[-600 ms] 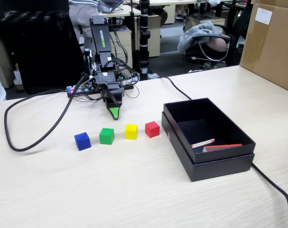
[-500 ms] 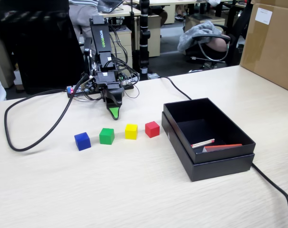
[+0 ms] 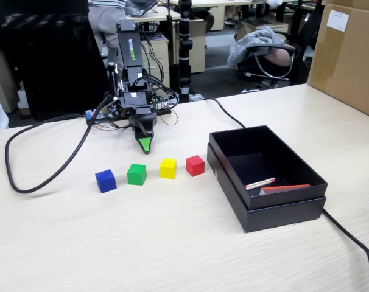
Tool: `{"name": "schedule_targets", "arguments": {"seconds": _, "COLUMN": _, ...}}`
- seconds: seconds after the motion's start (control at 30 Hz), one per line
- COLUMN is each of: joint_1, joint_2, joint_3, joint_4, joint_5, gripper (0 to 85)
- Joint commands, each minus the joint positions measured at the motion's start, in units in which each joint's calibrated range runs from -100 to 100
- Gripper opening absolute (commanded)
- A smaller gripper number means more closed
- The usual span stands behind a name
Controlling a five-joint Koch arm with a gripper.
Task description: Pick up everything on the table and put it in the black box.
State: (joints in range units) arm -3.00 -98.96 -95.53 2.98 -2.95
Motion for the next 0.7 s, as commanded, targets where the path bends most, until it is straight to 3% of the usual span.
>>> {"name": "schedule_targets", "arguments": {"seconds": 0.0, "joint_1": -0.3, "joint_2": 0.2, "joint_3": -0.8, "joint_4": -2.4, "joint_5": -0.1, "gripper": 49.6}}
{"name": "schedule_targets", "arguments": {"seconds": 0.23, "joint_1": -0.7, "joint_2": 0.2, "joint_3": 1.4, "joint_4": -5.1, "joint_5": -0.3, "gripper": 49.9}}
{"name": "schedule_targets", "arguments": {"seconds": 0.5, "joint_1": -0.9, "joint_2": -0.3, "joint_3": 15.2, "joint_4": -24.4, "joint_5": 0.1, "gripper": 49.6}}
{"name": "schedule_targets", "arguments": {"seconds": 0.67, "joint_1": -1.1, "joint_2": 0.0, "joint_3": 31.2, "joint_4": -43.3, "joint_5": 0.3, "gripper": 48.7}}
